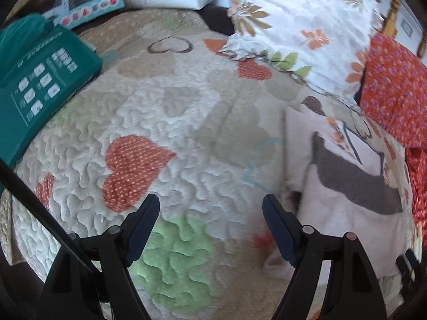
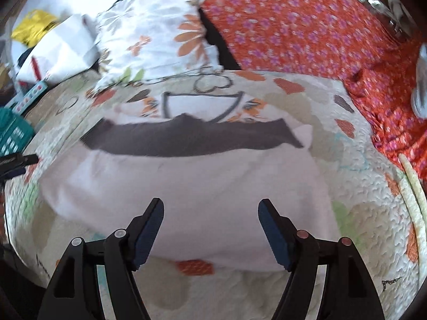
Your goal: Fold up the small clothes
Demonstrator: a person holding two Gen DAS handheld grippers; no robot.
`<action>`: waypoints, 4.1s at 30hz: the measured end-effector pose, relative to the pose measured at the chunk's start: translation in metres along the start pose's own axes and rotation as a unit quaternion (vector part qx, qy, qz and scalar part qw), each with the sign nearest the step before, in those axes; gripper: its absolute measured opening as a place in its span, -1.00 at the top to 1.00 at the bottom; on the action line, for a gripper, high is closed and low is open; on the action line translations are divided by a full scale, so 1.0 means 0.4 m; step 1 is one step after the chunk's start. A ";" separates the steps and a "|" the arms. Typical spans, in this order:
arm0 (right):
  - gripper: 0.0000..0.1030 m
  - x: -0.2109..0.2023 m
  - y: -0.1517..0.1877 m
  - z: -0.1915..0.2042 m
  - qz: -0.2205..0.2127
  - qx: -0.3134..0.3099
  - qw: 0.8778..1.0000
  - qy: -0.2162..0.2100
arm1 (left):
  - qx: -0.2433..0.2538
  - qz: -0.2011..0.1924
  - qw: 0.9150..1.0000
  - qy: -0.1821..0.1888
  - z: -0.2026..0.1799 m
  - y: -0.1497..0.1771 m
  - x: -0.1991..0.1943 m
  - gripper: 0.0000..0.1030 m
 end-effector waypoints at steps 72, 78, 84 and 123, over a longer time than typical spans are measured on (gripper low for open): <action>0.70 0.168 -0.300 0.135 0.079 0.020 0.990 -0.119 | -0.105 0.169 0.950 0.239 -0.164 0.095 -0.023 0.13; 0.70 0.064 -0.177 -0.314 0.041 0.161 0.984 -0.058 | -0.034 0.182 0.949 0.253 -0.381 0.154 -0.050 0.12; 0.50 0.113 -0.017 -0.461 0.041 0.271 0.957 -0.093 | 0.033 0.185 0.947 0.261 -0.545 0.219 -0.079 0.10; 0.47 -0.051 0.174 -0.540 0.078 0.301 0.950 0.004 | 0.140 0.129 0.953 0.235 -0.718 0.285 -0.095 -0.31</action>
Point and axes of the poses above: each gripper's, at about its wrist camera, not at the fingertips, and x roughly the way its jaws point, z to its left, y to its underside, the point moved 10 cm from there along x, roughly the way its jaws point, and after that the axes turned 9 degrees about -y, right-handed, at the moved point
